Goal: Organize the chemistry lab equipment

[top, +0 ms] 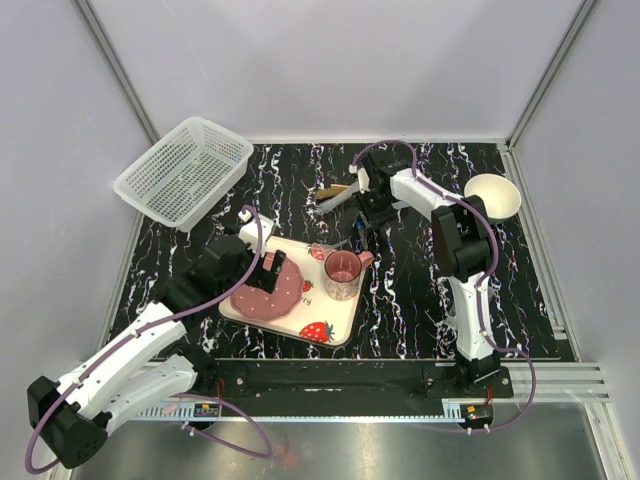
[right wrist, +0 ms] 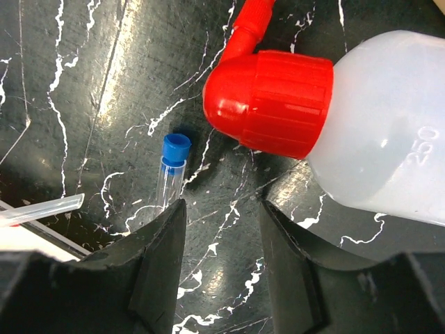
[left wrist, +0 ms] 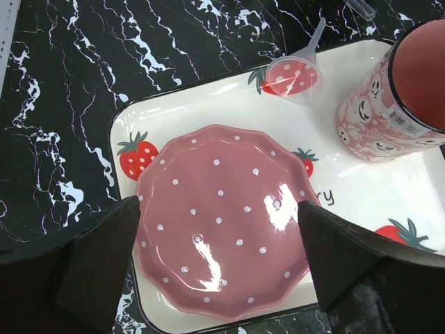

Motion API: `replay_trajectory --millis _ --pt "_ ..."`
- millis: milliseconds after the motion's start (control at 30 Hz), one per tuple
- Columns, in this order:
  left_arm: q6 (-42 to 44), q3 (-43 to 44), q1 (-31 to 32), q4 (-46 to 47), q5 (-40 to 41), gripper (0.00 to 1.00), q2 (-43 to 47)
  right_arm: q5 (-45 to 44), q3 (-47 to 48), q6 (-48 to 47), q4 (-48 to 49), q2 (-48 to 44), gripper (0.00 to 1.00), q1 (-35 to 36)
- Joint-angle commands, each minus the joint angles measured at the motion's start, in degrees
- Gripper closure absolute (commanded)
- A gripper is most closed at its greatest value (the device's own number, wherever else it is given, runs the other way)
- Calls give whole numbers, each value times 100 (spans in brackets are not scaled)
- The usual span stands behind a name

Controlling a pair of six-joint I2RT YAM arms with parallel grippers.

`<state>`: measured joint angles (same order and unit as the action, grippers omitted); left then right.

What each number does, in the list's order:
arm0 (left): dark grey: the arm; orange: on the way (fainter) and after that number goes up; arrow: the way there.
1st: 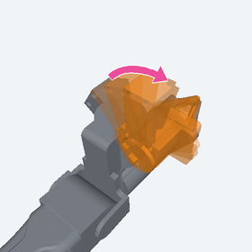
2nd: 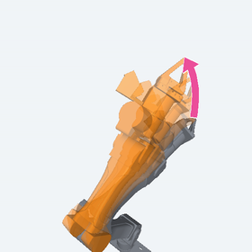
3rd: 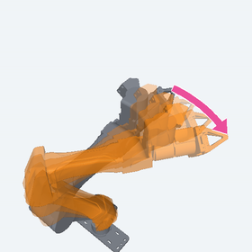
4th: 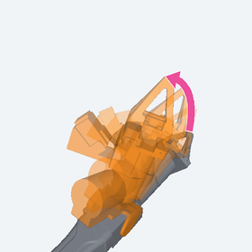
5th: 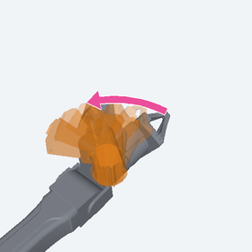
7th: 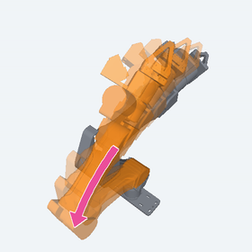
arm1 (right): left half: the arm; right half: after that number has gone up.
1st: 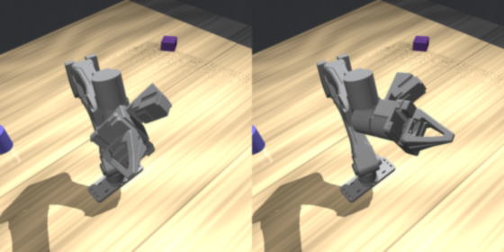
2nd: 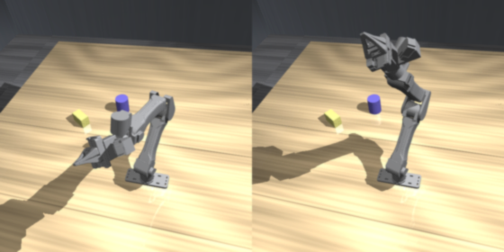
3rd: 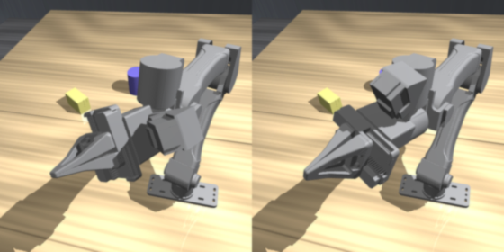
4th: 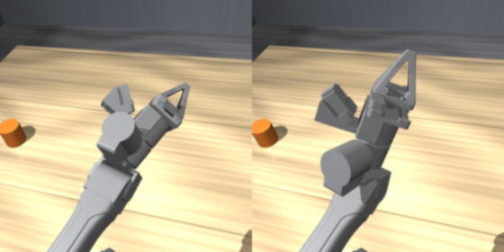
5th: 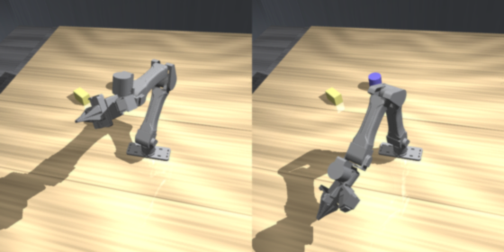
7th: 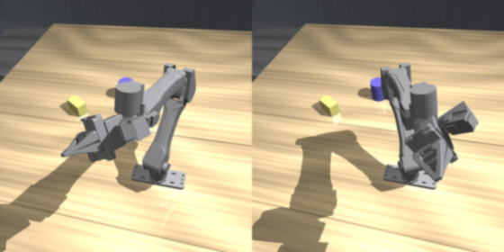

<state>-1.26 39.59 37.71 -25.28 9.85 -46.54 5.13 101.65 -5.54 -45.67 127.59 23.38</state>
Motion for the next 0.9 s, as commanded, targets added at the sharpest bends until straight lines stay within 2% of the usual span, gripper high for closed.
replay_trajectory --millis 0,133,267,500,600,867 --pt "91 40 -36 128 9 1 110 -29 31 71 102 -234 48 44" --pt "91 31 -36 137 0 1 154 146 22 79 102 -515 47 44" --pt "91 31 -36 128 -18 1 172 770 4 71 58 -604 45 105" --pt "82 40 -36 111 -27 1 172 350 145 88 -74 -156 45 290" --pt "82 31 -36 111 -27 1 181 95 162 44 -74 -24 47 282" --pt "91 48 -36 111 -79 1 154 -381 -4 -149 -30 -6 64 308"
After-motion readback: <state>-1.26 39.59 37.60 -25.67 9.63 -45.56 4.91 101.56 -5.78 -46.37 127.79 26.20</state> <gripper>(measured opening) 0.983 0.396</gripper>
